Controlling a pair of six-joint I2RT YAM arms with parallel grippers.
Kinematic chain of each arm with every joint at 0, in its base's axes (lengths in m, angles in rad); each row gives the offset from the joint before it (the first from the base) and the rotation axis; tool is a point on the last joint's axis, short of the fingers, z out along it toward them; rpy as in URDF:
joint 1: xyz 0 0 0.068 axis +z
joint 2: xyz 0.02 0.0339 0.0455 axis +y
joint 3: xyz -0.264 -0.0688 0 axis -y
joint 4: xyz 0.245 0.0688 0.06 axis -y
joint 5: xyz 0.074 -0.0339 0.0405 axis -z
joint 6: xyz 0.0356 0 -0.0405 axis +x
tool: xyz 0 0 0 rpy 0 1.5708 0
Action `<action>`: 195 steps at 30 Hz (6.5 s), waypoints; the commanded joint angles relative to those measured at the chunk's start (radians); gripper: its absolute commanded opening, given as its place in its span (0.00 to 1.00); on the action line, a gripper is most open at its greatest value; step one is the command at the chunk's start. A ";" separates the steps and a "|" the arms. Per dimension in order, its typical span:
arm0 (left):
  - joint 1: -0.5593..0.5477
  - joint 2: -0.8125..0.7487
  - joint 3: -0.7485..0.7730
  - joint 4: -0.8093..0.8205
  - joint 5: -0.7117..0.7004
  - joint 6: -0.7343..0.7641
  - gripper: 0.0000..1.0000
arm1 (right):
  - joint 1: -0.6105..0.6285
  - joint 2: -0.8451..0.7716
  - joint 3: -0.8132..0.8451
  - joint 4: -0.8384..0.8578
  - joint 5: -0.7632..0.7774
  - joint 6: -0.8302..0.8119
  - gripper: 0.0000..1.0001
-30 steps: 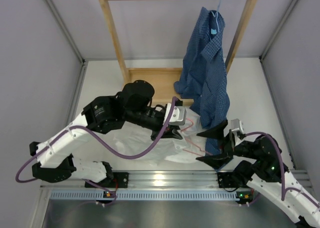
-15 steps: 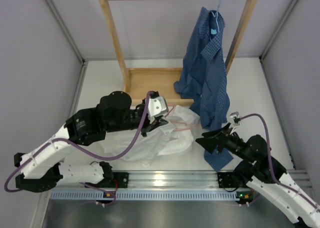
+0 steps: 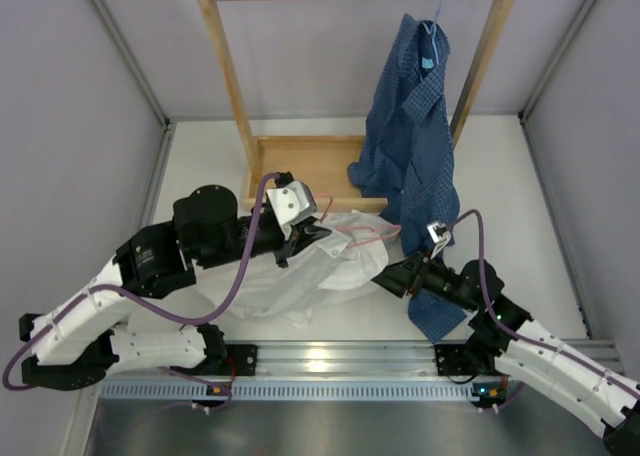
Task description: Place the shirt on the hanger
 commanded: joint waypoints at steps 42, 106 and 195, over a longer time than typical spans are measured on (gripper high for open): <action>0.001 -0.099 -0.102 0.178 -0.044 -0.084 0.00 | -0.109 0.192 0.294 -0.041 0.282 -0.247 0.00; 0.328 -0.030 -0.401 0.508 0.977 -0.228 0.00 | 0.275 0.326 0.945 -0.560 -0.113 -0.642 0.51; 0.232 -0.372 -0.754 0.507 -1.000 -0.573 0.00 | 0.275 0.109 1.149 -0.880 0.334 -0.743 0.00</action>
